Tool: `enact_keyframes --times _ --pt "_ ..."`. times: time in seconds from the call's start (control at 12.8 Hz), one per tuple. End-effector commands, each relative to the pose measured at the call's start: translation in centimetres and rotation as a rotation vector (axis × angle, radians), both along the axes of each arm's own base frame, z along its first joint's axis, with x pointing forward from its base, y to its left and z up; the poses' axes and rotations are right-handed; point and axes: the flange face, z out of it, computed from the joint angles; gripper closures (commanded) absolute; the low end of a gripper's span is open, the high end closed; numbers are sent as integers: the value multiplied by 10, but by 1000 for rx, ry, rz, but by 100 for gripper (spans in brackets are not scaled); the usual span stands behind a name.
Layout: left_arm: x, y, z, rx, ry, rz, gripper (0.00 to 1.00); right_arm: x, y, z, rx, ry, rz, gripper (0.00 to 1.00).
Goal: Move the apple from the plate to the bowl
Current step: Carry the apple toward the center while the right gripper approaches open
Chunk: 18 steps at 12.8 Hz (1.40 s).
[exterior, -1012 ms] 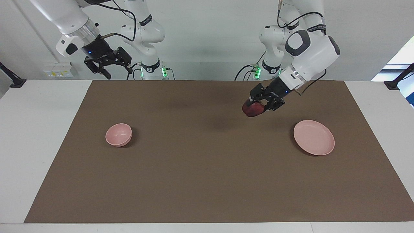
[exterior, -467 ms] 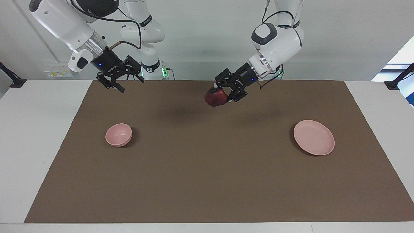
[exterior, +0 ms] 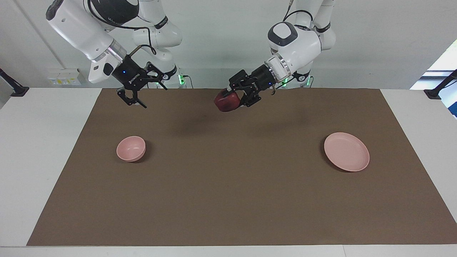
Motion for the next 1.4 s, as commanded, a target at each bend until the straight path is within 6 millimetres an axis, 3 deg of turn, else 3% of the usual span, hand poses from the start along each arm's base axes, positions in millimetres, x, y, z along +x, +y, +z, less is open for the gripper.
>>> enact_keyframes --times 0.0,0.16,0.39,0.78,0.93,1.32 --pt "-6 3 6 -27 -18 24 100 -3 0 0 53 -103 96 0" --pt "-8 0 6 -33 -13 16 100 -1 21 1 87 -248 248 0" --pt "-10 -4 6 -39 -8 2 100 2 42 7 177 -346 275 0" --pt "-14 -10 6 -74 26 -54 100 5 49 -35 362 -514 365 0" --pt "-15 -12 7 -93 40 -75 100 5 55 -38 393 -556 378 0" --pt "-9 -9 10 -122 58 -104 100 -4 97 -46 470 -650 338 0"
